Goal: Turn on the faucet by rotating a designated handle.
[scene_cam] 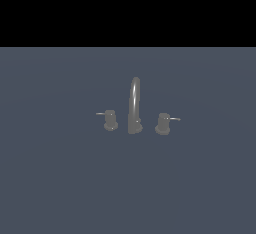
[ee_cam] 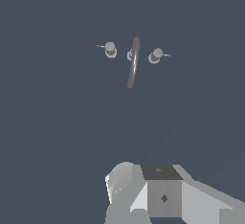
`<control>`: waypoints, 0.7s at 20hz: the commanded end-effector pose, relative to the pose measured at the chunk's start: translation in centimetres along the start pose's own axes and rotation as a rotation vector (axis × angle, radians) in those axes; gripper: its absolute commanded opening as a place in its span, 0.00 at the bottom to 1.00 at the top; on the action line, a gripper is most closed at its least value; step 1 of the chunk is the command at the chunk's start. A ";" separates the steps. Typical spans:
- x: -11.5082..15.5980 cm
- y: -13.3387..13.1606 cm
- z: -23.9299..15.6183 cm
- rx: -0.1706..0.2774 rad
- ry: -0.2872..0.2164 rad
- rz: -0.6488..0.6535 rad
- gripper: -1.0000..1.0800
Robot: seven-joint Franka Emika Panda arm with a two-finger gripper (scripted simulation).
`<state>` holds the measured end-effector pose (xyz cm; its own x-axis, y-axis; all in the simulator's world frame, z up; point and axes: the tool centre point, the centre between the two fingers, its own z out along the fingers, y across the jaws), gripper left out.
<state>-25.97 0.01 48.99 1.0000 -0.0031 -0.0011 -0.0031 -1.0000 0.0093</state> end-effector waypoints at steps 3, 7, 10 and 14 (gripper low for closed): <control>0.0 0.0 0.1 0.000 0.000 0.002 0.00; 0.1 -0.4 0.5 0.000 0.000 0.020 0.00; 0.3 -0.8 1.1 0.000 0.000 0.044 0.00; 0.8 -1.7 2.3 0.001 -0.001 0.092 0.00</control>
<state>-25.36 1.35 47.15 0.9971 -0.0766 -0.0008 -0.0766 -0.9970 0.0089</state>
